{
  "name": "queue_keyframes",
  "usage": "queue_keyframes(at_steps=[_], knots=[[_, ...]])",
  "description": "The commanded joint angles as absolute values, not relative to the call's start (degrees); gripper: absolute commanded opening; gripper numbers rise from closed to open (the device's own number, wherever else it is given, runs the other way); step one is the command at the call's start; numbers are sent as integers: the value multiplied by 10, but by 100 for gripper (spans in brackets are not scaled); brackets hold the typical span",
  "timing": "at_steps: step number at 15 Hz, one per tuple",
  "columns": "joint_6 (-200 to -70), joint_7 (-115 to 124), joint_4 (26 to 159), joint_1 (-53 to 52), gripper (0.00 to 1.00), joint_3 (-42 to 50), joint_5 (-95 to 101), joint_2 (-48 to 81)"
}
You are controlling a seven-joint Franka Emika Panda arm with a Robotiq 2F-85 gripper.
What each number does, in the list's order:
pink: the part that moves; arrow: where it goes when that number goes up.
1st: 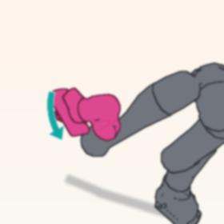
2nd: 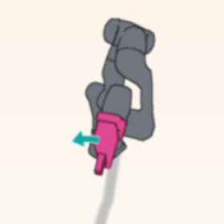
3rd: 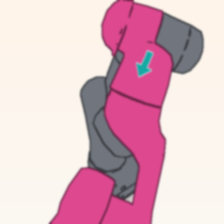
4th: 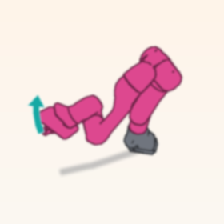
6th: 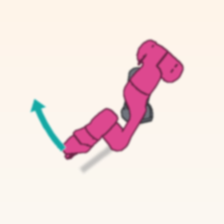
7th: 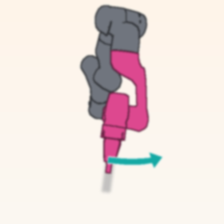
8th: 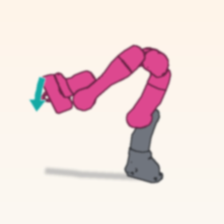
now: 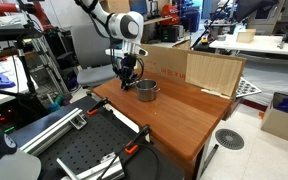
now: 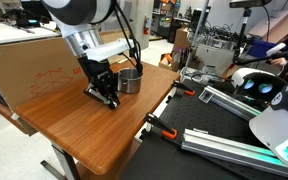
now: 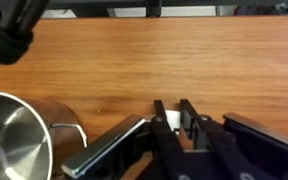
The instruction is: Put the black marker inside the silver pot
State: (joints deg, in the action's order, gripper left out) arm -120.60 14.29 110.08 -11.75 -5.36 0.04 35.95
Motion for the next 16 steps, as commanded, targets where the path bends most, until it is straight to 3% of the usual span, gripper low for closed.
queue_keyframes(at_steps=[1, 9, 16], knots=[[-1189, 147, 1083, -130, 6, -44, 14, 365], [-1257, 120, 1135, -124, 6, -56, 14, 298], [-1322, -10, 1279, -86, 6, -92, -40, 180]])
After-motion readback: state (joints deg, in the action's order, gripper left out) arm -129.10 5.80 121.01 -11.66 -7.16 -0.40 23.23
